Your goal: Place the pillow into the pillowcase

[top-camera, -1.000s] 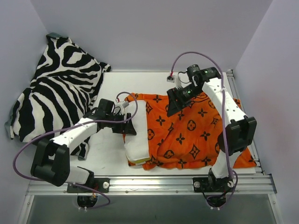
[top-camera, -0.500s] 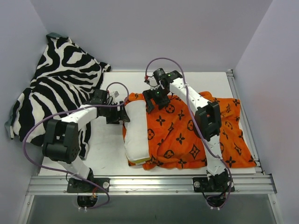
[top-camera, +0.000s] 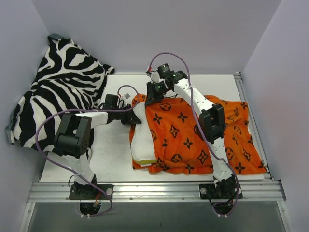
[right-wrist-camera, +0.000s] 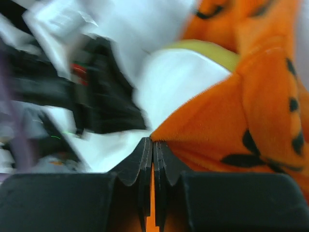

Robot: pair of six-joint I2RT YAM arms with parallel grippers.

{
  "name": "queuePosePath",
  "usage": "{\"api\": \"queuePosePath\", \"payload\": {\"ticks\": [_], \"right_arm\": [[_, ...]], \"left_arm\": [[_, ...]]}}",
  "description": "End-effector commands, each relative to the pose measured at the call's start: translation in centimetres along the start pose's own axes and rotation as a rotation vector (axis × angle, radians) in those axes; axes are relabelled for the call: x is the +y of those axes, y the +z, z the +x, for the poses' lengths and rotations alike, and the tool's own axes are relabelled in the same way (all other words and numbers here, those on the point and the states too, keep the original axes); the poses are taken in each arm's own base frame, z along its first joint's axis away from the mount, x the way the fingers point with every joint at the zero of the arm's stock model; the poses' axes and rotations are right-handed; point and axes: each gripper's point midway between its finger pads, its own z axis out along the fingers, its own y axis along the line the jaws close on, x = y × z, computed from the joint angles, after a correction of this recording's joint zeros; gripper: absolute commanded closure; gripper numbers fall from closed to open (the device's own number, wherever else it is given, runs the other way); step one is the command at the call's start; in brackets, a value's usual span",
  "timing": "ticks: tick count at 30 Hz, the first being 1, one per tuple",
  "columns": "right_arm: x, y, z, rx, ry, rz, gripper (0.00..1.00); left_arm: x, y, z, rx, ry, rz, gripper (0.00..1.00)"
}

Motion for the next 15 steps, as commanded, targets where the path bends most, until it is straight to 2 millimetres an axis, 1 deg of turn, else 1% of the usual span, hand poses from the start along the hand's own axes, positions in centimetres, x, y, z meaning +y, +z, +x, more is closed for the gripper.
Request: {"api": "queuePosePath", "payload": {"ticks": [1, 2, 3, 4, 5, 6, 7, 8, 9, 10, 11, 12, 13, 14, 15], "right_arm": [[16.4, -4.3, -2.9, -0.119, -0.019, -0.477, 1.0], [17.8, -4.5, -2.6, -0.112, 0.008, -0.529, 1.0], [18.7, -4.5, -1.4, -0.098, 0.031, -0.561, 1.0], [19.6, -4.6, -1.9, -0.144, 0.015, -0.597, 1.0], [19.8, -4.3, -1.5, -0.136, 0.059, -0.601, 1.0], [19.3, -3.8, -1.5, -0.142, 0.08, -0.598, 1.0], [17.6, -2.3, -0.7, -0.119, 0.14, -0.57, 1.0], [15.7, -1.9, -1.0, -0.12, 0.202, -0.551, 1.0], [14.3, -1.1, -0.8, -0.095, 0.293, -0.538, 1.0], [13.0, -0.6, -0.4, -0.095, 0.319, -0.531, 1.0], [12.4, -0.7, -0.3, -0.097, 0.322, -0.527, 1.0], [12.3, -1.4, -0.3, -0.111, 0.276, -0.531, 1.0], [12.1, -1.5, 0.7, -0.074, 0.265, -0.513, 0.92], [13.0, -2.9, -0.1, -0.08, 0.203, -0.513, 0.76], [11.7, -3.8, -0.4, -0.118, 0.083, -0.464, 0.44]], "left_arm": [[-6.1, 0.8, -2.9, -0.069, 0.009, 0.233, 0.88], [-6.5, 0.9, -3.0, -0.063, -0.004, 0.25, 0.91], [-7.2, 0.7, -3.5, -0.082, 0.007, 0.284, 0.93], [-7.2, 0.4, -3.7, -0.083, -0.031, 0.29, 0.95], [-7.4, 0.1, -3.8, -0.087, -0.045, 0.296, 0.98], [-7.0, 0.0, -3.4, -0.083, -0.061, 0.3, 0.99], [-6.7, -0.3, -3.3, -0.077, -0.094, 0.305, 1.0], [-6.5, -0.6, -3.2, -0.079, -0.111, 0.303, 1.0], [-5.6, -0.8, -2.5, -0.072, -0.144, 0.29, 1.0], [-4.9, -1.1, -2.4, -0.082, -0.162, 0.28, 1.0], [-4.7, -1.5, -2.4, -0.093, -0.166, 0.274, 1.0], [-4.2, -1.7, -2.2, -0.098, -0.176, 0.265, 1.0], [-3.3, -1.9, -1.6, -0.091, -0.196, 0.252, 1.0], [-2.7, -2.3, -1.8, -0.107, -0.205, 0.238, 1.0], [-1.9, -2.5, -1.4, -0.098, -0.206, 0.214, 1.0]]}}
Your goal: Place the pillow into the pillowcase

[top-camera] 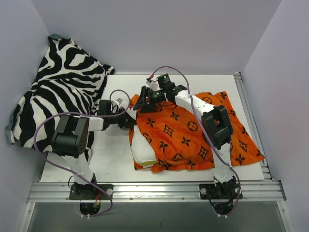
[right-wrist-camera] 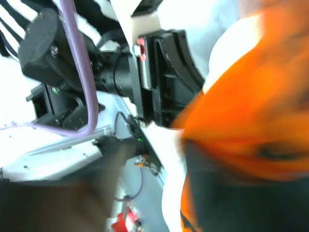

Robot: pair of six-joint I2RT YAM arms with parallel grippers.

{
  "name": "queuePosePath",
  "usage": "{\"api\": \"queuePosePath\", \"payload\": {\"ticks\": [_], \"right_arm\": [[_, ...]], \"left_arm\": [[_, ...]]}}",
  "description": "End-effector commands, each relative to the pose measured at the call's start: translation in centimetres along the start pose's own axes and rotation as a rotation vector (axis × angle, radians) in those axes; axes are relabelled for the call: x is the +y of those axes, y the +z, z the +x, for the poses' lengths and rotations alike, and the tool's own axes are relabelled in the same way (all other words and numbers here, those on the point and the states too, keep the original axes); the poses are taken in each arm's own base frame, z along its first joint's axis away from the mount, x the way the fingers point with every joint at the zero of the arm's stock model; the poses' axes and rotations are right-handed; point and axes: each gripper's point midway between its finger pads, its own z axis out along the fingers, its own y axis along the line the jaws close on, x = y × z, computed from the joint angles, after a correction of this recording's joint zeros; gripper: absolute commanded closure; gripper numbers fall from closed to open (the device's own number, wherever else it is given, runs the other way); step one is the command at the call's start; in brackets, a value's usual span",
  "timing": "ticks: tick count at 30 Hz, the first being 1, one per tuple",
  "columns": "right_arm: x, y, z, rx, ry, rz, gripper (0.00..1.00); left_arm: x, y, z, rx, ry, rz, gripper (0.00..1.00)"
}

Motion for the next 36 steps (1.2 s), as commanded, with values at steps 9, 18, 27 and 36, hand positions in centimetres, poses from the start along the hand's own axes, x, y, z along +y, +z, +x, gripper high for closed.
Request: {"api": "queuePosePath", "payload": {"ticks": [9, 18, 27, 36], "right_arm": [[-6.4, -14.9, -2.4, -0.004, -0.529, 0.563, 0.36], [-11.1, -8.3, 2.1, 0.254, -0.423, 0.527, 0.65], [10.4, -4.0, 0.4, 0.044, -0.542, -0.185, 1.0], [6.6, -7.4, 0.8, 0.032, -0.424, -0.028, 0.67]], "left_arm": [[-1.5, -1.7, -1.0, -0.002, 0.221, -0.067, 0.55], [-2.2, 1.2, 0.4, 0.068, 0.239, -0.08, 0.74], [-8.3, 3.7, -1.6, 0.017, 0.139, 0.132, 1.0], [-7.1, 1.5, -2.2, -0.056, 0.041, 0.137, 0.6]]}}
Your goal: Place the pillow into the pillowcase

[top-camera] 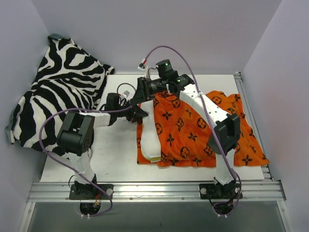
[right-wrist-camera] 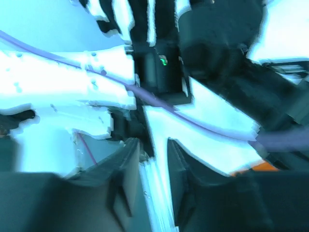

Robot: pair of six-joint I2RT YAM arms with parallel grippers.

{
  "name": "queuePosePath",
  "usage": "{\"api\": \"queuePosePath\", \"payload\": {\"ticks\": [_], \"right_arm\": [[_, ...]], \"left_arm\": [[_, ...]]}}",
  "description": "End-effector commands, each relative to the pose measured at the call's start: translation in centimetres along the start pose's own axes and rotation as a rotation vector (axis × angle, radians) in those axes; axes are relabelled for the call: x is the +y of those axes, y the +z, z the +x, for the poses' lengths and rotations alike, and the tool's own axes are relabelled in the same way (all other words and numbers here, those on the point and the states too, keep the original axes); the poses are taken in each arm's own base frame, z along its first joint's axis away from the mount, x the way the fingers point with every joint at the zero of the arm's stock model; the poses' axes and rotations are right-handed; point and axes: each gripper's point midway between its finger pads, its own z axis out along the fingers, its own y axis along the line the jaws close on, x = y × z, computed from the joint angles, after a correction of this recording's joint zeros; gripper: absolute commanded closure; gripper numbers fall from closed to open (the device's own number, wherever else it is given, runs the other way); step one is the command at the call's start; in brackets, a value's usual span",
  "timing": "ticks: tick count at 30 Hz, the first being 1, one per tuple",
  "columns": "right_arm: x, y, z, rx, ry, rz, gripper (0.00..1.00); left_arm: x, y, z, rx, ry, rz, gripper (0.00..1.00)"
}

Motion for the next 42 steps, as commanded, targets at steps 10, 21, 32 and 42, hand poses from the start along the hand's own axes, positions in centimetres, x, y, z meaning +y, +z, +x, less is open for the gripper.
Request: {"api": "queuePosePath", "payload": {"ticks": [10, 21, 32, 42], "right_arm": [[-8.5, -21.3, 21.2, 0.347, 0.219, 0.623, 0.47], [-8.8, -12.6, 26.7, 0.456, 0.231, 0.428, 0.75], [-4.6, -10.4, 11.5, 0.103, 0.082, 0.233, 0.95], [-8.6, -25.9, 25.3, 0.41, -0.029, 0.832, 0.22]], "left_arm": [[1.3, -8.7, 6.3, 0.138, 0.31, -0.132, 0.32], [1.7, -1.9, 14.0, 0.261, 0.199, -0.08, 0.57], [-8.3, -1.9, 10.8, 0.176, 0.252, 0.227, 0.43], [-2.8, -9.1, 10.3, 0.306, 1.259, -0.143, 0.04]]}}
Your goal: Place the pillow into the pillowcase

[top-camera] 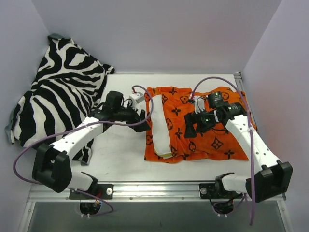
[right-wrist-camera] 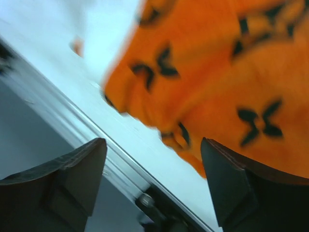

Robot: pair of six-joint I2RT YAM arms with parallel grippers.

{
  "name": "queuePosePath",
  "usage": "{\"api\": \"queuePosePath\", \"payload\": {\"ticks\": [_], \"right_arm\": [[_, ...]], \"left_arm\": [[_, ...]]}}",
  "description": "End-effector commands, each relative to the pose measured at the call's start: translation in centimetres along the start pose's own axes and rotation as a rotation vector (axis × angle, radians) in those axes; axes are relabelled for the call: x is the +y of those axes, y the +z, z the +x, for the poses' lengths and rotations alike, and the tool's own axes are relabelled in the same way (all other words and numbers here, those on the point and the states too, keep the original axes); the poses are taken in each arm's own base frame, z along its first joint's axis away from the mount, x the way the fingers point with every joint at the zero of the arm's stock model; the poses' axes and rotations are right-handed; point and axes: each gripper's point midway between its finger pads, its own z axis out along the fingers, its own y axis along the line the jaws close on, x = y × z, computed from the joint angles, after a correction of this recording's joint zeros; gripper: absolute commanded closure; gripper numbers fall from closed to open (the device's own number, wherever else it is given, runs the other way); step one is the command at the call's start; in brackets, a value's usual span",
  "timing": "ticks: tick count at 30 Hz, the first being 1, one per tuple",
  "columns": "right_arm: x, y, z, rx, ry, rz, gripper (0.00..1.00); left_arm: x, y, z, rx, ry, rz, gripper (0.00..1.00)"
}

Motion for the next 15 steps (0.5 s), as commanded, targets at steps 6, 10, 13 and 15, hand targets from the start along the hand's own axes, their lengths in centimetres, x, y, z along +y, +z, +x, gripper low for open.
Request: {"api": "queuePosePath", "payload": {"ticks": [6, 10, 13, 15], "right_arm": [[-9.5, -5.0, 13.7, 0.337, -0.261, 0.544, 0.13], [-12.0, -3.1, 15.7, 0.37, -0.274, 0.615, 0.12], [-13.8, -0.2, 16.1, 0.367, -0.249, 0.626, 0.17], [-14.3, 1.2, 15.6, 0.365, -0.21, 0.604, 0.24]], "left_arm": [[-0.8, 2.7, 6.0, 0.201, 1.103, 0.047, 0.03], [-1.9, 6.0, 6.6, 0.115, 1.426, 0.133, 0.02], [-2.4, 8.8, 6.3, 0.038, 1.56, 0.124, 0.03], [-2.5, 10.4, 6.3, 0.019, 1.593, 0.13, 0.03]]}}
